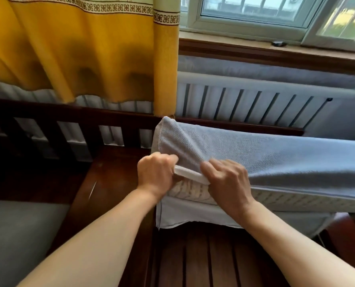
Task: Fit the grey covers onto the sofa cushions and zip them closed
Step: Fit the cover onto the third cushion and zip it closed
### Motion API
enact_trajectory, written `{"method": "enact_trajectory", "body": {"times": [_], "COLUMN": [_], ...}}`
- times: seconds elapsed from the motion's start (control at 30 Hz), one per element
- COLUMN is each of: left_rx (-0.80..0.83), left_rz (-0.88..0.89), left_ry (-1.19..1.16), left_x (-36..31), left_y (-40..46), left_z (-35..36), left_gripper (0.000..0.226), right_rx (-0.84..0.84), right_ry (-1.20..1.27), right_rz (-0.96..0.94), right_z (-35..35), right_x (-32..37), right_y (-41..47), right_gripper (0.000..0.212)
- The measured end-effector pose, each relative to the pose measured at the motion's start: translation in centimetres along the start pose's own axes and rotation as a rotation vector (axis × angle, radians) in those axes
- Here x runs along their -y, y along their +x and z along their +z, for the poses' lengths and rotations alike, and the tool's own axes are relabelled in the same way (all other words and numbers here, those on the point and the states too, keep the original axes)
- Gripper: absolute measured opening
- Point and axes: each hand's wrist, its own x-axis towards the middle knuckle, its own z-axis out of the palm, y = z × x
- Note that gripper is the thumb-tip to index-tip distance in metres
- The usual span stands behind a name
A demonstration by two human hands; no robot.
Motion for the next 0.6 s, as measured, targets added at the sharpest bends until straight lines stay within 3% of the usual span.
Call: {"method": "enact_trajectory", "body": {"times": [0.17, 0.27, 0.43, 0.6], "left_rx": [-0.081, -0.092, -0.168, -0.256], "left_rz": [-0.117, -0.151, -0.166, 0.055], "left_ry": [-0.078, -0.123, -0.148, -0.083], "left_x": [-0.3, -0.8, -1.1, -0.9], "left_y": [-1.5, -1.6, -1.8, -0.9], "left_z": [0.4, 0.1, 0.2, -0.3], "left_gripper": [0.051, 0.048, 0.042, 0.015], "right_rx": [0.057, 0.134, 0.114, 0.084], "right_ry": [-0.172, -0.13, -0.17, -0.266], "right_rz": [0.061, 0.047, 0.11, 0.113], "right_z": [1.3, 2.1, 3.8, 4.5], "right_x": [1.7, 2.8, 2.7, 2.2], "right_y": [-1.6, -1.8, -0.3, 0.8], "right_gripper": [0.018, 0.005, 0.012, 0.02]}}
